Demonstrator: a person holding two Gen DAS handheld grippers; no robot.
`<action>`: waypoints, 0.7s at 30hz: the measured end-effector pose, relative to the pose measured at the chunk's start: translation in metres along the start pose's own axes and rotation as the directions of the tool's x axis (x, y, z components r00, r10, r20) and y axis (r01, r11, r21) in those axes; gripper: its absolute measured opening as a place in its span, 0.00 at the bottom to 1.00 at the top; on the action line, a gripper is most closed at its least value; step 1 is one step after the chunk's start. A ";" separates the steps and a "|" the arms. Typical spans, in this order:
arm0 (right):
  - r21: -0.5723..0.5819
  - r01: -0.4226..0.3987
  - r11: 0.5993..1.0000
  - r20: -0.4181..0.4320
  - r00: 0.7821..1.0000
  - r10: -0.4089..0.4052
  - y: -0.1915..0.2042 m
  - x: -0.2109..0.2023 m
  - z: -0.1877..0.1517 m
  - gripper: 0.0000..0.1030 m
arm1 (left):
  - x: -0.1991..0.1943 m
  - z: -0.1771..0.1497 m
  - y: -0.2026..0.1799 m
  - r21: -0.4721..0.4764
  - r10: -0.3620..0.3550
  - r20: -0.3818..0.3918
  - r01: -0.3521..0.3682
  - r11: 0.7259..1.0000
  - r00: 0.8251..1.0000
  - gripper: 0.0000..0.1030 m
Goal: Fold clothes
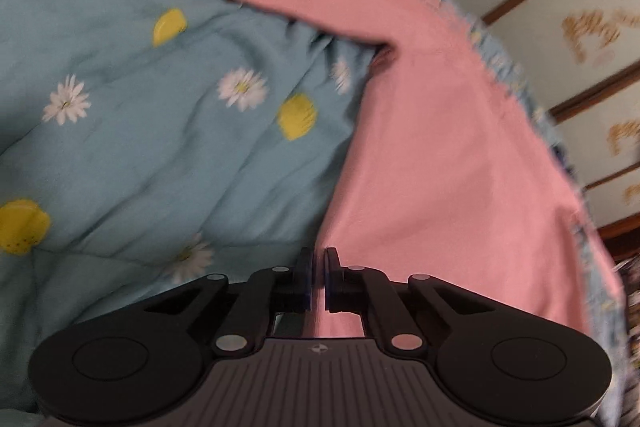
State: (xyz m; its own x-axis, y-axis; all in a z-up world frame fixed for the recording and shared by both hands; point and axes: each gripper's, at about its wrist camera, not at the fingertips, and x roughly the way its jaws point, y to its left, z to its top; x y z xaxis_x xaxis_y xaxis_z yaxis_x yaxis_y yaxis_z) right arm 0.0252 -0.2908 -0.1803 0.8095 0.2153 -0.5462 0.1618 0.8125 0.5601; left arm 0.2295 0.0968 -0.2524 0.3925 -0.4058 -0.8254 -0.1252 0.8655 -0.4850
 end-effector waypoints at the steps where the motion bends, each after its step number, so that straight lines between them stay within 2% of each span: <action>1: 0.002 0.000 1.000 -0.001 1.000 0.001 0.000 0.000 0.000 0.39 | 0.000 -0.001 0.000 -0.004 -0.006 -0.018 0.006 1.000 1.000 0.07; 2: 0.003 -0.001 1.000 -0.002 1.000 0.001 0.000 0.000 0.000 0.39 | -0.001 -0.001 0.000 -0.010 -0.017 -0.035 0.017 1.000 0.999 0.12; 3: 0.006 -0.003 1.000 -0.004 1.000 0.003 -0.001 0.000 0.000 0.39 | -0.002 -0.001 -0.001 -0.013 -0.028 -0.047 0.027 1.000 0.998 0.29; 5: 0.013 -0.008 1.000 -0.008 1.000 0.008 -0.002 0.001 0.000 0.41 | -0.010 -0.007 0.001 -0.026 -0.078 -0.074 0.076 0.997 0.994 0.52; 6: 0.018 -0.011 1.000 -0.014 1.000 0.011 -0.003 0.002 0.000 0.43 | -0.012 -0.010 0.001 -0.031 -0.090 -0.082 0.088 0.996 0.993 0.54; 10: 0.023 -0.015 1.000 -0.027 1.000 0.015 -0.004 0.005 0.000 0.43 | -0.016 -0.030 0.006 -0.042 -0.086 -0.152 0.081 0.996 0.985 0.52; 11: 0.022 -0.017 1.000 -0.027 0.999 0.017 -0.004 0.005 0.000 0.44 | -0.016 -0.034 0.007 -0.044 -0.077 -0.162 0.070 0.997 0.984 0.48; 13: 0.024 -0.019 1.000 -0.027 0.999 0.020 -0.005 0.004 0.000 0.44 | -0.016 -0.037 0.007 -0.037 -0.065 -0.154 0.060 0.998 0.986 0.24; 14: 0.025 -0.020 0.999 -0.027 0.999 0.021 -0.005 0.004 0.000 0.44 | -0.016 -0.038 0.007 -0.032 -0.060 -0.148 0.056 0.998 0.987 0.08; 21: 0.032 -0.027 0.999 -0.025 0.999 0.028 -0.007 0.003 0.000 0.44 | -0.039 -0.046 0.001 0.051 -0.014 -0.080 0.018 0.999 0.997 0.09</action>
State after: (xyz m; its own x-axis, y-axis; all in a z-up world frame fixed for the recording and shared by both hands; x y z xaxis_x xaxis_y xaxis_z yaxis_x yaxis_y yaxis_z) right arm 0.0262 -0.2960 -0.1858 0.7994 0.2516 -0.5456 0.1576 0.7885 0.5945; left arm 0.1716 0.1003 -0.2340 0.3198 -0.4403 -0.8390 -0.0709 0.8719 -0.4846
